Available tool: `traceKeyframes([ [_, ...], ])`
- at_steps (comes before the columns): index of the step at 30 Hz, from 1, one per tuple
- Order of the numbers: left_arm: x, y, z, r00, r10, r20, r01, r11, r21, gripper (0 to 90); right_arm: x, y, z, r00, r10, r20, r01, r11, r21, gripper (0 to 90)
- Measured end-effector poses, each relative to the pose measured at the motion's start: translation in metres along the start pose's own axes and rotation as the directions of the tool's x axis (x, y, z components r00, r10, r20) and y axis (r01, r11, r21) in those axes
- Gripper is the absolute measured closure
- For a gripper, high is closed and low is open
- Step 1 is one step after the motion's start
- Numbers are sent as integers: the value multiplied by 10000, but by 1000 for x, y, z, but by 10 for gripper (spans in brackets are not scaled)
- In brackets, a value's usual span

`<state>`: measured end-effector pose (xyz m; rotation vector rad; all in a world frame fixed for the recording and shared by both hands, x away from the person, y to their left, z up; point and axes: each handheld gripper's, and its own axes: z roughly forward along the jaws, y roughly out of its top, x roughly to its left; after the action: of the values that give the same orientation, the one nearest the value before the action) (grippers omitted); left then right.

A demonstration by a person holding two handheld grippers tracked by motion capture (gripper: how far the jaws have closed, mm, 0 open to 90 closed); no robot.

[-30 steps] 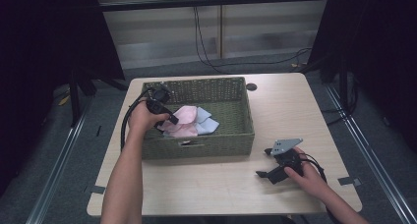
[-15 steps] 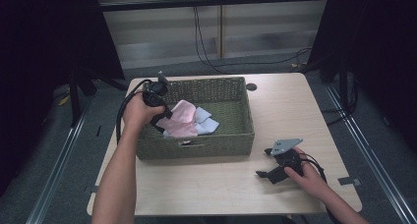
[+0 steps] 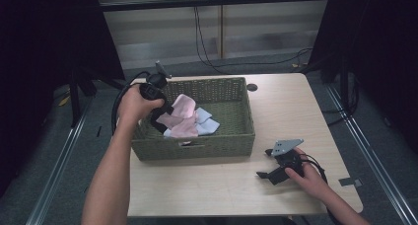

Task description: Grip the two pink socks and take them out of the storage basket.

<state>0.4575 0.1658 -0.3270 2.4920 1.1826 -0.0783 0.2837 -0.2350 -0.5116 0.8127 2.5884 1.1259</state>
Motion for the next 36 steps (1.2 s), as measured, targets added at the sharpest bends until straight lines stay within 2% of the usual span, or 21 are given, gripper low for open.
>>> traceKeyframes([
  [8,-9,2,-19,9998,48,212,-49,10000,66,868,0,0,0,10000,-7,-2,7,10000,1,94],
  [12,-13,1,-25,9993,214,292,-217,9997,118,868,0,0,0,10000,-9,13,9,10000,14,94],
  [20,-22,-1,-38,9982,183,569,-191,9997,144,867,0,0,0,10000,-8,14,8,10000,16,94],
  [23,-26,-1,-41,9963,399,757,-417,9989,231,868,0,0,0,10000,-8,15,8,10000,17,94],
  [28,-36,-3,-45,9953,595,763,-622,9975,341,868,0,0,0,10000,-5,0,5,10000,7,94],
  [36,-44,-7,-55,9921,835,942,-853,9962,153,867,0,0,0,10000,-9,12,9,10000,15,94],
])
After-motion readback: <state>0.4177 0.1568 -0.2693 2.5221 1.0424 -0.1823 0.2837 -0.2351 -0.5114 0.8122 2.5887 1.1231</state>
